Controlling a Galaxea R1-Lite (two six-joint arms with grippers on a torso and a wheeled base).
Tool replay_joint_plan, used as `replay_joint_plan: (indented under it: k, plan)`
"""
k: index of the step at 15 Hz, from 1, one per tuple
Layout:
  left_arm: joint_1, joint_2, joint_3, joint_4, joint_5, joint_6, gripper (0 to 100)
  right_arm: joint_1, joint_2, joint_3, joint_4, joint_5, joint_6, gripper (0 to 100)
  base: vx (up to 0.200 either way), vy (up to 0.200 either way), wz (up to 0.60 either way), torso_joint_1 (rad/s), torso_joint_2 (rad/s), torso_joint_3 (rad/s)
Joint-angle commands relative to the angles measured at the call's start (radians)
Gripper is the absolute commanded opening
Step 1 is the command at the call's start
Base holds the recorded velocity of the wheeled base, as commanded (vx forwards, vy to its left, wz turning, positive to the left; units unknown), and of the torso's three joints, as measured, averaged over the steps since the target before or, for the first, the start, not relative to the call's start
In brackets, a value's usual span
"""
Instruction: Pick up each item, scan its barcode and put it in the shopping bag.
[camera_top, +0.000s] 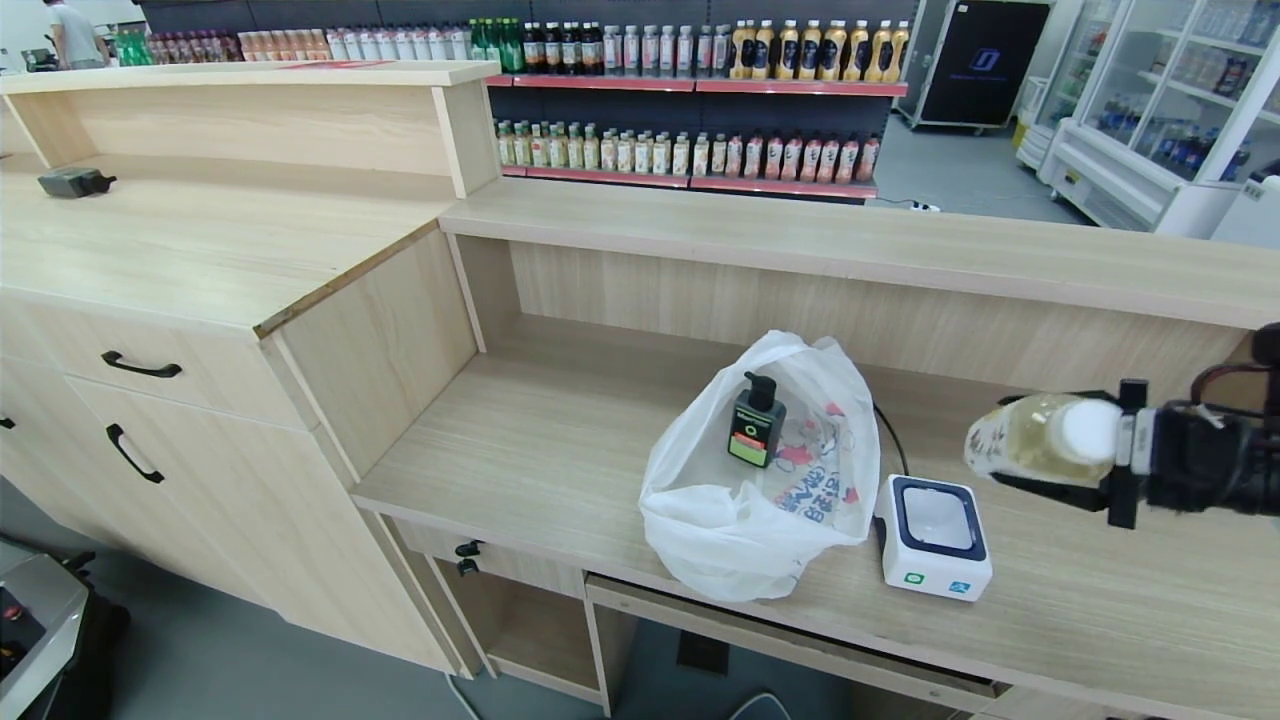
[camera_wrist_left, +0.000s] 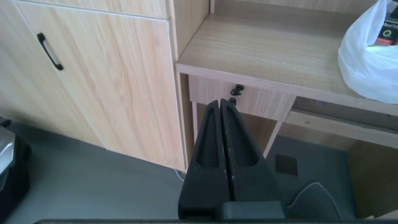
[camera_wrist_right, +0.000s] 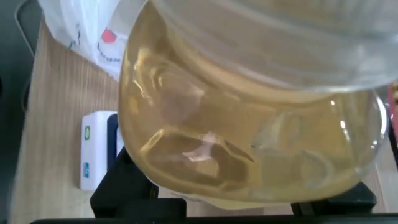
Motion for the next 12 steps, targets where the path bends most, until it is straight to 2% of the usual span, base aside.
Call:
replay_joint_plan:
  k: [1,2,3,5,6,8,9,12]
  plan:
    - [0.001,0.000,0.000,0.000,0.000,0.000,0,-0.055,-0.253,0.007,-0.007,-0.011,0.332,0,0.000,0.000,0.00,0.000,0.00,0.000]
    - [0.001,0.000,0.000,0.000,0.000,0.000,0,-0.055,-0.273,-0.007,-0.015,-0.054,0.466,0,0.000,0.000,0.00,0.000,0.00,0.000]
    - [0.001,0.000,0.000,0.000,0.000,0.000,0,-0.055,-0.278,-0.029,-0.023,-0.150,0.619,0,0.000,0.000,0.00,0.000,0.00,0.000]
    - [0.001,0.000,0.000,0.000,0.000,0.000,0,-0.045,-0.284,-0.043,-0.021,-0.482,0.953,0,0.000,0.000,0.00,0.000,0.00,0.000]
    - [0.001,0.000,0.000,0.000,0.000,0.000,0,-0.024,-0.276,-0.024,-0.026,-0.604,1.073,0,0.000,0.000,0.00,0.000,0.00,0.000]
    - [0.001,0.000,0.000,0.000,0.000,0.000,0,-0.024,-0.281,0.057,-0.084,-0.618,1.088,0,0.000,0.000,0.00,0.000,0.00,0.000]
    - [0.001,0.000,0.000,0.000,0.000,0.000,0,-0.027,-0.298,0.139,-0.162,-0.632,1.087,0,0.000,0.000,0.00,0.000,0.00,0.000]
    - [0.001,0.000,0.000,0.000,0.000,0.000,0,-0.021,-0.299,0.151,-0.227,-0.710,1.069,0,0.000,0.000,0.00,0.000,0.00,0.000]
